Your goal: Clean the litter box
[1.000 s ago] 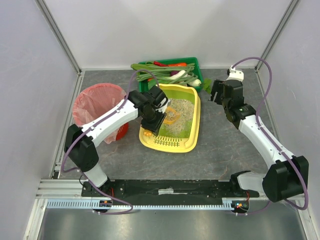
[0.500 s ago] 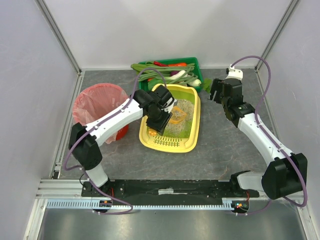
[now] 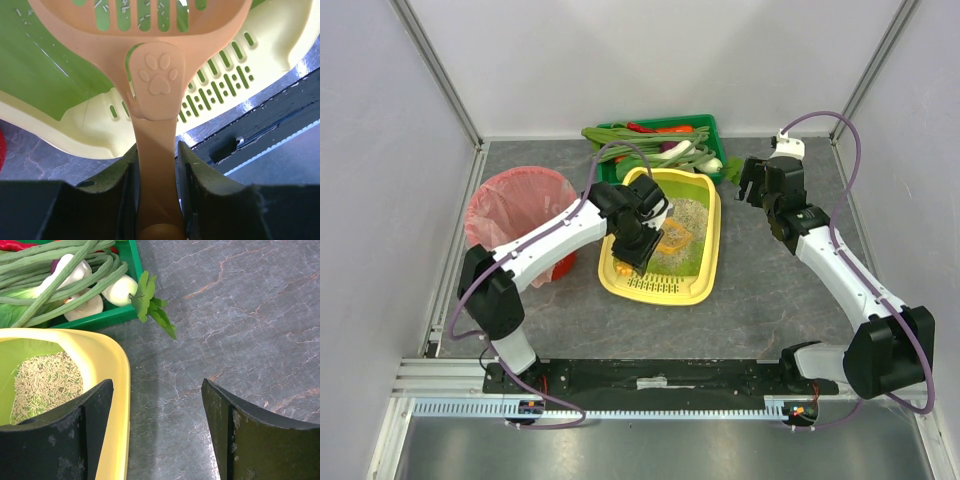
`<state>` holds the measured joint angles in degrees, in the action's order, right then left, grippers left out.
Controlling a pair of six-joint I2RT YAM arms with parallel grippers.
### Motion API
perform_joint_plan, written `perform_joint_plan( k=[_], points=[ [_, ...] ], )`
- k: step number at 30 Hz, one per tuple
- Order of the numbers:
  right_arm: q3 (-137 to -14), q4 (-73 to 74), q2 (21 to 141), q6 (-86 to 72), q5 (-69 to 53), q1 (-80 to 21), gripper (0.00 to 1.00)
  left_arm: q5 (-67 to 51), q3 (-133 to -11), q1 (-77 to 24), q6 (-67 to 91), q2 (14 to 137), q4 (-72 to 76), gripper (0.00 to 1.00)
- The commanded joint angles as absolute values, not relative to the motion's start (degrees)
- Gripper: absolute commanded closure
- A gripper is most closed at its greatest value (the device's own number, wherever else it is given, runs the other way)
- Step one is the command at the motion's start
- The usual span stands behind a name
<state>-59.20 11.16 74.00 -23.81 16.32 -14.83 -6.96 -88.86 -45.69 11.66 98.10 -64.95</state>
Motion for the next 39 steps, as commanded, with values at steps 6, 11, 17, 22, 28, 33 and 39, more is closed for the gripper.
perform_joint_plan(
  k=[6, 11, 17, 22, 28, 33, 39],
  points=[
    [-61.3, 9.0, 73.7, -23.8, 15.5, -14.7, 0.20, -11.6, -88.5, -41.6, 12.0, 95.6, -62.2, 0.98],
    [-61.2, 9.2, 73.5, -24.0, 15.2, -14.7, 0.20, -9.4, -88.4, -40.6, 10.8, 95.2, -65.0, 0.98],
    [-61.4, 9.1, 74.1, -24.4, 14.3, -14.7, 0.20, -8.1, -92.5, -44.7, 10.8, 98.3, -65.8, 0.98],
    [-61.3, 9.0, 73.3, -24.0, 14.9, -14.7, 0.20, -2.6, -92.3, -45.7, 9.6, 97.6, -65.8, 0.98],
    [-60.3, 9.2, 72.9, -23.6, 15.1, -14.7, 0.20, -5.7, -90.9, -44.5, 10.0, 95.7, -63.9, 0.98],
    [-60.0, 8.7, 72.6, -24.0, 15.7, -14.6, 0.20, -6.5, -89.6, -49.4, 12.0, 95.8, -62.3, 0.98],
    [-60.1, 8.7, 72.4, -23.8, 15.6, -14.7, 0.20, -7.4, -90.9, -45.5, 12.6, 94.9, -60.8, 0.98]
  ],
)
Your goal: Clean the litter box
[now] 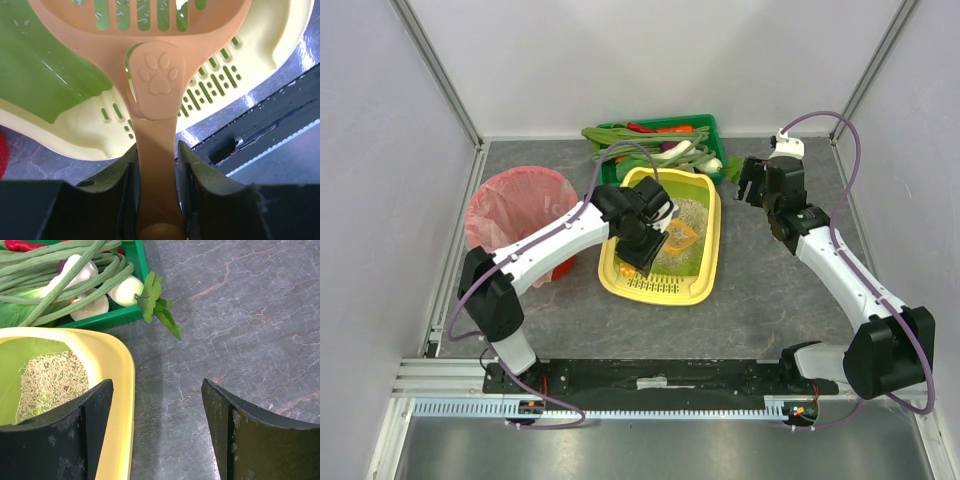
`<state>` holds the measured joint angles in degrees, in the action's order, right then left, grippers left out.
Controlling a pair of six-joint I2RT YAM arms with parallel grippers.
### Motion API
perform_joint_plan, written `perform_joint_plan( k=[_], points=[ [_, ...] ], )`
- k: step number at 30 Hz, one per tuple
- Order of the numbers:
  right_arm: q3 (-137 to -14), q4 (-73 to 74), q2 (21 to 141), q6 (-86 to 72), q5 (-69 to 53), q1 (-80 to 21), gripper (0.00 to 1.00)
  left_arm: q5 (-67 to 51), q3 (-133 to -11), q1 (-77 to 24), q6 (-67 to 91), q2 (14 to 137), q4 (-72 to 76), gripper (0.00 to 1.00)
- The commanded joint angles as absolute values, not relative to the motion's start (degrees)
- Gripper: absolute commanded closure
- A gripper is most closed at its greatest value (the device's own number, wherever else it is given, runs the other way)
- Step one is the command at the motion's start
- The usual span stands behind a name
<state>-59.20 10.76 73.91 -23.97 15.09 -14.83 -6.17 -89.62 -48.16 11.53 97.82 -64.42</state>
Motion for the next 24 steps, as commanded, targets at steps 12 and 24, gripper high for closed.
perform_joint_plan(
  k=[12, 24],
  points=[
    [-58.4, 8.6, 70.9, -24.3, 17.5, -14.7, 0.20, 2.9, -75.6, -46.4, 11.9, 79.5, -46.7, 0.98],
    [-58.4, 8.9, 70.9, -24.5, 17.2, -14.6, 0.20, 4.6, -67.3, -46.5, 12.1, 72.2, -43.5, 0.98]
  ],
)
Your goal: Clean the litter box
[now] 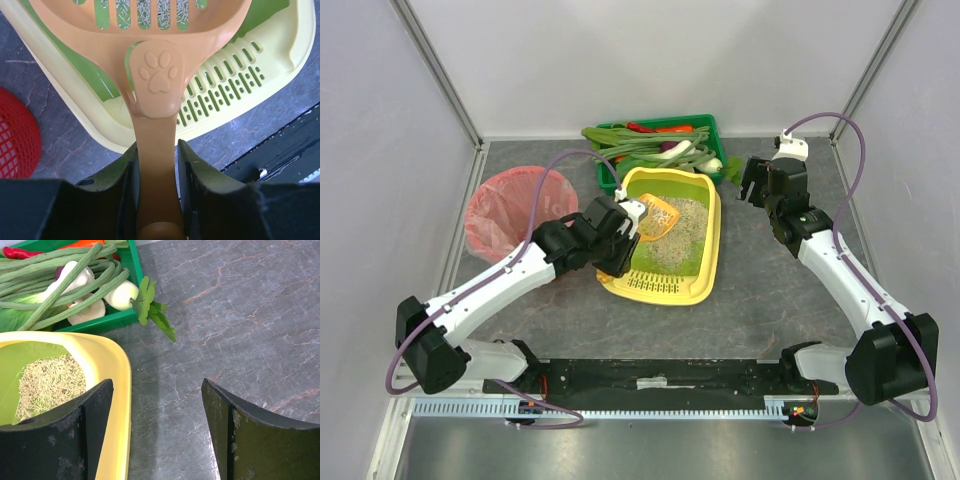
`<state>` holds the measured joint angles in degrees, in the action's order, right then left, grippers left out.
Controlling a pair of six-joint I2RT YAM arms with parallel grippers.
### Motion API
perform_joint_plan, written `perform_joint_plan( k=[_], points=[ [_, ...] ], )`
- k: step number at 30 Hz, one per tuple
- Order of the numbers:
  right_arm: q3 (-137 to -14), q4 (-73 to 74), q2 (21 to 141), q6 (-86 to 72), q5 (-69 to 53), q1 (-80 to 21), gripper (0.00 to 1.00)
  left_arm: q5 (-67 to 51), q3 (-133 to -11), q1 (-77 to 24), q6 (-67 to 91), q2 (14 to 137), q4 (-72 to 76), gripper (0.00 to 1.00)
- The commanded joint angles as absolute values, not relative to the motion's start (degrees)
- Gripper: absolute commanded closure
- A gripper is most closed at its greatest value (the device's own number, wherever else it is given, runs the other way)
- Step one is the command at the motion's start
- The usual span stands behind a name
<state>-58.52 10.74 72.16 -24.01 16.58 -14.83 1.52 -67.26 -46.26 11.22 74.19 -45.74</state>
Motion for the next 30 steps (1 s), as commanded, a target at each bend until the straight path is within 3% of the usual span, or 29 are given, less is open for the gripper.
perform_joint_plan(
  k=[1, 15, 30],
  points=[
    [-58.4, 9.0, 71.0, -24.5, 17.1, -14.6, 0.20, 5.0, -67.8, -46.5, 13.2, 72.1, -44.0, 0.98],
    [-58.9, 9.0, 72.1, -24.7, 15.6, -14.7, 0.20, 0.3, -78.4, -43.3, 22.8, 69.2, -56.7, 0.98],
    [-57.6, 9.0, 71.0, -24.7, 15.4, -14.7, 0.20, -10.2, -79.7, -25.0, 39.8, 63.1, -55.1, 0.98]
  ],
)
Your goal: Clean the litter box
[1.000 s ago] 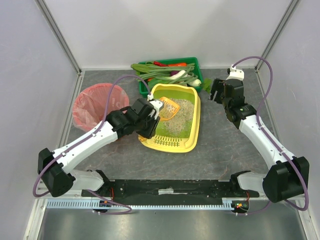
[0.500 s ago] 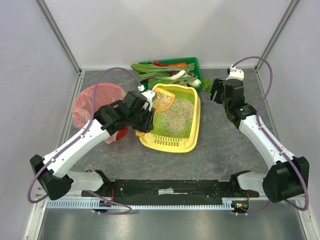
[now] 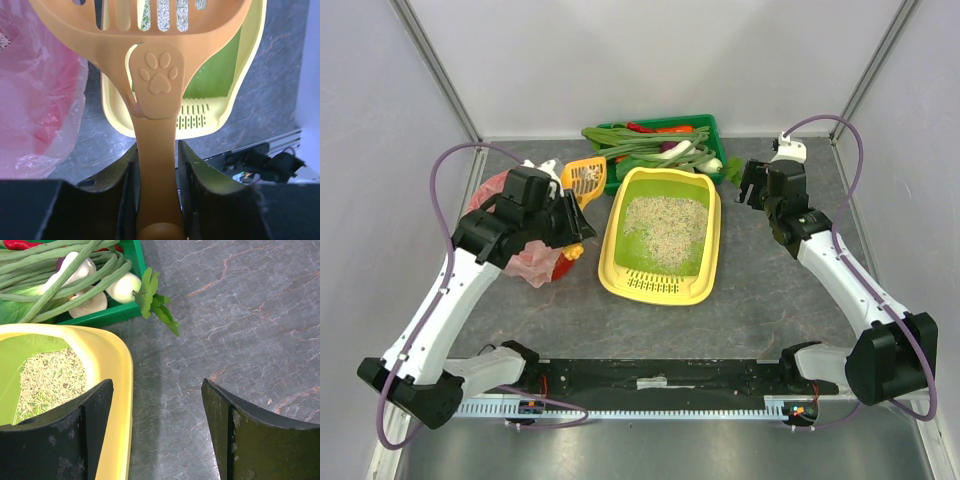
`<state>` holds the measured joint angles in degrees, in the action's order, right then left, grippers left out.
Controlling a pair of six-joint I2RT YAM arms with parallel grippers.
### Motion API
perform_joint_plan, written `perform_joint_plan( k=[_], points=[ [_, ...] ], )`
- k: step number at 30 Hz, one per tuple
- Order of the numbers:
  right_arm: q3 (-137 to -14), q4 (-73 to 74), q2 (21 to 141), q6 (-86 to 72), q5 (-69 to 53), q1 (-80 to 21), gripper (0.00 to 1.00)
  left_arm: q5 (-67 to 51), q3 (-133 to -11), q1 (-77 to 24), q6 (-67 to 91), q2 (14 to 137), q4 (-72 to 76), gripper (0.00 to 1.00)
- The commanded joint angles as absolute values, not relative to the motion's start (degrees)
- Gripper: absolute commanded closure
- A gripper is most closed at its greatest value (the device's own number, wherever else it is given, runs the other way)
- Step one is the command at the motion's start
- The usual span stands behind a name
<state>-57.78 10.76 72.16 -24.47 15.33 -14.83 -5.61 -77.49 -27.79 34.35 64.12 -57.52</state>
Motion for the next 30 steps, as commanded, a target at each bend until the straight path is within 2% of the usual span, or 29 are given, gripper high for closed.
perform_joint_plan(
  k=[1, 12, 30],
  points=[
    [-57.7, 9.0, 71.1, -24.7, 15.5, -14.8, 0.20, -10.8, -79.6, -23.7, 40.2, 63.0, -54.8, 0.98],
    [-57.4, 8.9, 71.0, -24.5, 16.2, -14.7, 0.20, -27.0, -67.5, -7.8, 50.3, 54.8, -46.6, 0.98],
    [-56.3, 8.3, 70.2, -24.6, 16.3, -14.7, 0.20, -39.6, -61.0, 1.6, 64.6, 50.2, -38.0, 0.98]
  ],
)
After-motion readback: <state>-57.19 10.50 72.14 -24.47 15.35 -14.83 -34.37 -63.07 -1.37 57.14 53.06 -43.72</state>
